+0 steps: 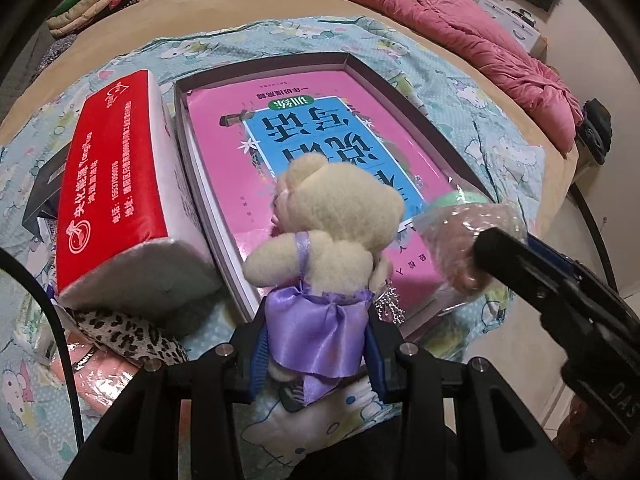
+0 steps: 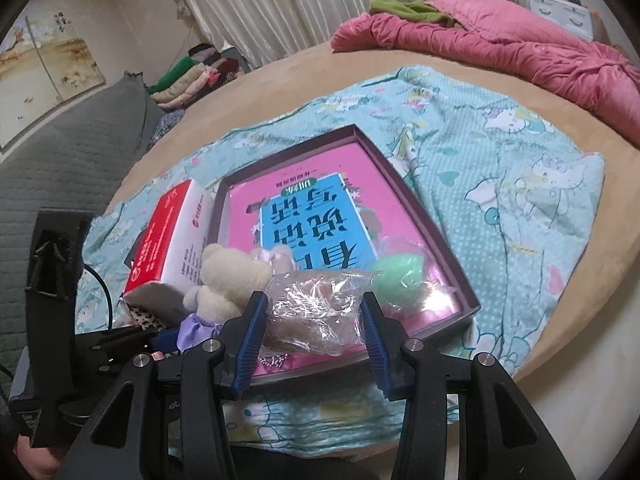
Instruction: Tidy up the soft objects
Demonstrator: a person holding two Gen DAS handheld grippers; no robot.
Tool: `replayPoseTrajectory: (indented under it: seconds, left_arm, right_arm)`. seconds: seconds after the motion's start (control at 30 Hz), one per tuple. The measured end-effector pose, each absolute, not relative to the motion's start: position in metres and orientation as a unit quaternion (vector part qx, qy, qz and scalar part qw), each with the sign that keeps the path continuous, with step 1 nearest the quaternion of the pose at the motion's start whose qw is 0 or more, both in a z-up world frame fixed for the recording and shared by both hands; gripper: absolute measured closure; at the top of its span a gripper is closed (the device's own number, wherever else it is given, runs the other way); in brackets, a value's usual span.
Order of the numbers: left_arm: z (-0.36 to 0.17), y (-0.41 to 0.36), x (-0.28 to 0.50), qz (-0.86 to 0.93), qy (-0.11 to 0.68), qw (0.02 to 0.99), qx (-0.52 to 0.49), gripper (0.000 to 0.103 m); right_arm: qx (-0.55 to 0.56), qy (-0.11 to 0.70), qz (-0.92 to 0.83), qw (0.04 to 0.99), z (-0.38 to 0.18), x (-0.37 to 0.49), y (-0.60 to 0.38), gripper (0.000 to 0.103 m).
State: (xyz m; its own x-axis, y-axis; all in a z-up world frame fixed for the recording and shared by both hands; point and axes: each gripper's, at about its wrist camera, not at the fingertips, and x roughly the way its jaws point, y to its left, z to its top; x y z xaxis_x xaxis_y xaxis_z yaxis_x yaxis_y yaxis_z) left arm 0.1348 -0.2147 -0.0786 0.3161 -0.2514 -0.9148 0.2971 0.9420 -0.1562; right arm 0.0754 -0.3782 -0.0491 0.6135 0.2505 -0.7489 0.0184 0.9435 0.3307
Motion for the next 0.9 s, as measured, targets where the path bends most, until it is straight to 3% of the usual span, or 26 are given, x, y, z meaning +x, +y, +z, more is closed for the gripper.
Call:
replayPoseTrajectory:
  seconds: [0.9]
  left_arm:
    - [-0.081, -0.210, 0.130, -0.187, 0.560, 0.807, 0.000, 0.063]
  right_arm:
    - [0.118, 0.468, 0.045, 0.875, -0.084, 0.106, -0.367, 0.051]
